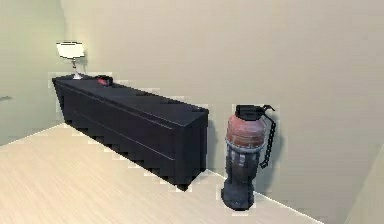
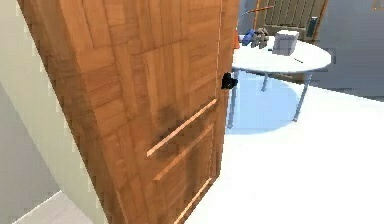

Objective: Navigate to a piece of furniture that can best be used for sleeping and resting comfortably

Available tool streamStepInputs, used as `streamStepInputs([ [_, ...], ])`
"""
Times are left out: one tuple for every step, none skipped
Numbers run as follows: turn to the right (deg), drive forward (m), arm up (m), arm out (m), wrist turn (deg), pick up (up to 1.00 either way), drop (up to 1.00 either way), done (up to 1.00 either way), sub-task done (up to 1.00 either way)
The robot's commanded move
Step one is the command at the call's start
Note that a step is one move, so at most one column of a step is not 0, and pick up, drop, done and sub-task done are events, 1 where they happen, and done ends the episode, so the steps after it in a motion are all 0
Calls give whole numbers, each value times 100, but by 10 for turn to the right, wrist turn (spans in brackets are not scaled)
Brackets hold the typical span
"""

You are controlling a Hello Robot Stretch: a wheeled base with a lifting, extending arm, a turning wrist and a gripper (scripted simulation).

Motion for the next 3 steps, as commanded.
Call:
streamStepInputs([
  [0,35,0,0,0,0,0,0,0],
  [-450,0,0,0,0,0,0,0,0],
  [-60,0,0,0,0,0,0,0,0],
])
